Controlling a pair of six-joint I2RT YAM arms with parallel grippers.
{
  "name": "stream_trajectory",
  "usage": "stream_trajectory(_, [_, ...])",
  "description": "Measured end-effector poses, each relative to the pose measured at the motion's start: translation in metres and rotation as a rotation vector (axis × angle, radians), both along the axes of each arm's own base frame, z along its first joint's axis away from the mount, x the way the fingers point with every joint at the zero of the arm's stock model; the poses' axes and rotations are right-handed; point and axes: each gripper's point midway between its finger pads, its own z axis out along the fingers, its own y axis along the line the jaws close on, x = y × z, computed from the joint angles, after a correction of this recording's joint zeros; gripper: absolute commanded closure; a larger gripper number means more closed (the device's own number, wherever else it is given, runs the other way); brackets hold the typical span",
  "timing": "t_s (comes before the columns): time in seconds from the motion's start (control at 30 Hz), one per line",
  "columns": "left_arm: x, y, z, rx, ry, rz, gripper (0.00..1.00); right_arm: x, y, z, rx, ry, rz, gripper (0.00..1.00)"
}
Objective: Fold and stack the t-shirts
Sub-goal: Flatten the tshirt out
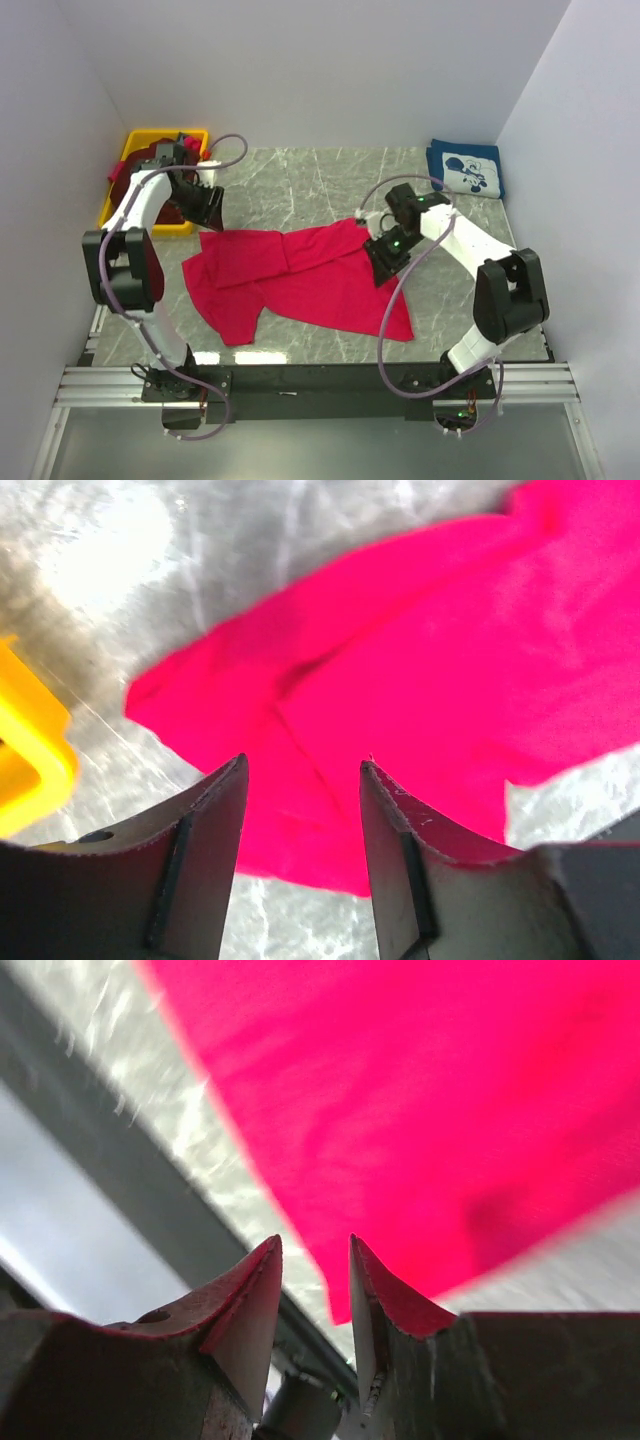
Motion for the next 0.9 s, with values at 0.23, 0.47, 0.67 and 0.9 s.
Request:
stream_trajectory(0.23, [-0.012,-0.006,0.005,-0.009,-0.003,-0.028,0.49,0.051,-0.023,-0.005,-0.083,-0.118,-0.222,0.59])
stream_trajectory(0.47, [-0.013,-0.002,-0.03,0.008,0.086,-0.04,0.51,0.076,-0.03,-0.022,-0.155,-0.143,-0.322,0.56])
stream_trajectory(0.67, [-0.014,-0.002,-0.038,0.009,0.105,-0.048,0.55,0.084,-0.041,-0.036,-0.201,-0.125,-0.379,0.53])
stream_trajectory(0.9, [-0.017,-0.01,-0.044,0.01,0.116,-0.072,0.57,0.086,-0.048,-0.047,-0.22,-0.09,-0.412,0.52])
